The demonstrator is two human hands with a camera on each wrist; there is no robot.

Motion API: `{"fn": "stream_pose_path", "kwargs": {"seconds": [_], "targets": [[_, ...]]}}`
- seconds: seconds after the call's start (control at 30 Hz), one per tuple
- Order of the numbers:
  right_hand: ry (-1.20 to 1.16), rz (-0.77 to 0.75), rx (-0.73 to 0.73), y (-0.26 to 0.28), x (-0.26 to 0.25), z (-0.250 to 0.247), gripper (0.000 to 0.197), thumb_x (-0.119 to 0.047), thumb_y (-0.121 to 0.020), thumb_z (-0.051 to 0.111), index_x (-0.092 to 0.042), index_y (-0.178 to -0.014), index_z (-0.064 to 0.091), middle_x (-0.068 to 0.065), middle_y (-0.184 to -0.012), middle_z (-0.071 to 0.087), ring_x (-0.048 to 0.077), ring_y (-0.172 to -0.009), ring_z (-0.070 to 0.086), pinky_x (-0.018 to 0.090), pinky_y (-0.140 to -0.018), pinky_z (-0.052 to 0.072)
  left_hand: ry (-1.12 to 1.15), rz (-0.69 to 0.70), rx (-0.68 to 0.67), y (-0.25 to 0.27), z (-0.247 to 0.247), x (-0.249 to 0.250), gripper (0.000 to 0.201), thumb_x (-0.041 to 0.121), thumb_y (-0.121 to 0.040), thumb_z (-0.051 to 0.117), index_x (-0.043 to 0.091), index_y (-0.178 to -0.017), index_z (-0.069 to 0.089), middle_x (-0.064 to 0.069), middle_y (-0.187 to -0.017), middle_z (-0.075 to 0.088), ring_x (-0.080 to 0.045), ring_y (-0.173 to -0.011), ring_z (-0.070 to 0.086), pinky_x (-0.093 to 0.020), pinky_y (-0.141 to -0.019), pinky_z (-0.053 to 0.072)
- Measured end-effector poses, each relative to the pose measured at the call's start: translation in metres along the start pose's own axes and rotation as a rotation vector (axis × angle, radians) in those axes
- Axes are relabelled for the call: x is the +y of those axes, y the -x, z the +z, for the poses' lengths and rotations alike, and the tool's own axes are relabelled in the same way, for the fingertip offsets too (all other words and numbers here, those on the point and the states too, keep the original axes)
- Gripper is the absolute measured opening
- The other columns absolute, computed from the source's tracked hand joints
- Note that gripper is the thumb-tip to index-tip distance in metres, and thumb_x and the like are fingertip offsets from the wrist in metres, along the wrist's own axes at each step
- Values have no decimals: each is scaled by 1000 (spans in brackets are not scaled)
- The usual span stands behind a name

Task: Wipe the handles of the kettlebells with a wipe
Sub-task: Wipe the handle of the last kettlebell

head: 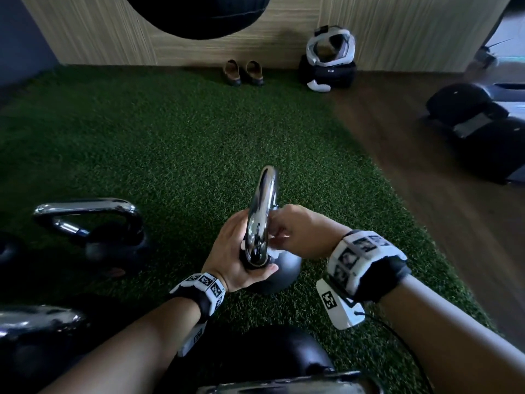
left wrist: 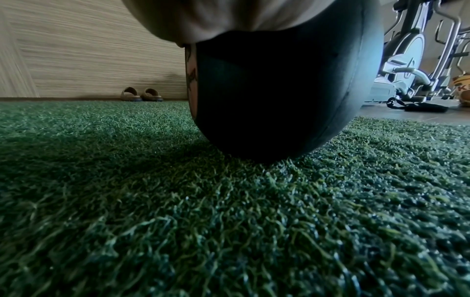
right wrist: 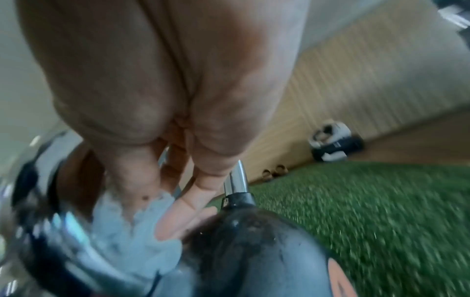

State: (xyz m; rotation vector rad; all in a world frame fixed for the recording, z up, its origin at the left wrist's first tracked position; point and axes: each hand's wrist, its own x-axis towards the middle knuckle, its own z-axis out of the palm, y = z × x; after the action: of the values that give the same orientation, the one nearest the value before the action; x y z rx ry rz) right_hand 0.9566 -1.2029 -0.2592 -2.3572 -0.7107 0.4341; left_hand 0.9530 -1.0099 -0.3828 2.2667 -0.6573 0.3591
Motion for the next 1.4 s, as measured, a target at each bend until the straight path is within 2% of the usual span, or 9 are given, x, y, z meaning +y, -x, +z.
{"fn": "stream_pose_path", "kwargs": {"seconds": [0.07, 0.23, 0.37, 0.47, 0.63, 0.77, 0.97, 1.23, 1.4], "targets": [[-64, -1, -23, 2, 6, -3, 29, -8, -89, 73, -36, -87, 73, -4, -88, 74, 9, -74, 67, 28, -68, 56, -17, -12, -26, 0, 1, -3, 105, 78, -69, 68, 6, -144, 53, -7, -148, 51, -21, -143, 42, -39, -123, 31], [-68, 39, -46, -5, 9, -1, 25, -9, -91, 72, -30, -77, 70, -6, -81, 73, 4, -68, 65, 29, -65, 55, 38, -9, 4, 1, 1, -2, 107, 70, -66, 75, 6, -147, 47, -6, -149, 50, -24, -141, 46, -45, -121, 35], [-417, 9, -59, 1, 21, 3, 17, -4, -88, 73, 2, -104, 73, 28, -104, 72, 52, -96, 67, 63, -91, 53, 65, 8, 28, 1, 1, -2, 105, 66, -65, 78, 9, -147, 44, -2, -147, 49, -24, -137, 49, -45, -119, 39], [-837, 31, -13, 5, 29, 6, 35, 0, -89, 69, 20, -116, 58, 42, -119, 61, 44, -97, 64, 50, -89, 56, 69, 22, 31, 1, 2, -4, 103, 67, -65, 77, 6, -144, 49, -4, -146, 49, -26, -136, 50, -47, -117, 40], [-1491, 152, 166, -4, 31, 11, 27, 5, -86, 62, 10, -112, 63, 23, -103, 72, 22, -80, 75, 27, -73, 64, 34, 28, 26, 0, 2, -4, 101, 68, -67, 74, 2, -141, 54, -10, -144, 53, -29, -138, 49, -50, -117, 39], [-1434, 106, 119, 2, 24, 15, 36, 9, -84, 61, 11, -120, 59, 19, -99, 74, 23, -79, 76, 29, -68, 63, 19, 36, 26, -1, 2, -3, 95, 67, -67, 75, 2, -134, 58, -10, -138, 56, -29, -134, 51, -50, -115, 39], [-1451, 154, 558, -23, 10, 18, 26, 3, -68, 71, 4, -93, 64, 22, -92, 72, 26, -73, 75, 32, -66, 64, 60, 32, 59, 0, 0, -1, 100, 56, -61, 86, 5, -141, 51, -7, -140, 52, -28, -132, 51, -48, -115, 41], [-783, 283, 830, -28, 9, 12, 28, -5, -67, 92, -5, -86, 71, 11, -83, 76, 17, -66, 71, 31, -63, 60, 39, 10, 30, 0, 4, -7, 106, 59, -63, 85, 1, -144, 49, -12, -146, 50, -31, -140, 45, -52, -115, 39], [-666, 422, 984, -50, 17, 7, 23, -18, -63, 92, -18, -79, 74, 0, -79, 77, 16, -74, 76, 35, -68, 65, 27, 41, 41, 1, 5, -7, 103, 65, -69, 75, 0, -144, 49, -12, -147, 51, -30, -140, 46, -52, -115, 40]]}}
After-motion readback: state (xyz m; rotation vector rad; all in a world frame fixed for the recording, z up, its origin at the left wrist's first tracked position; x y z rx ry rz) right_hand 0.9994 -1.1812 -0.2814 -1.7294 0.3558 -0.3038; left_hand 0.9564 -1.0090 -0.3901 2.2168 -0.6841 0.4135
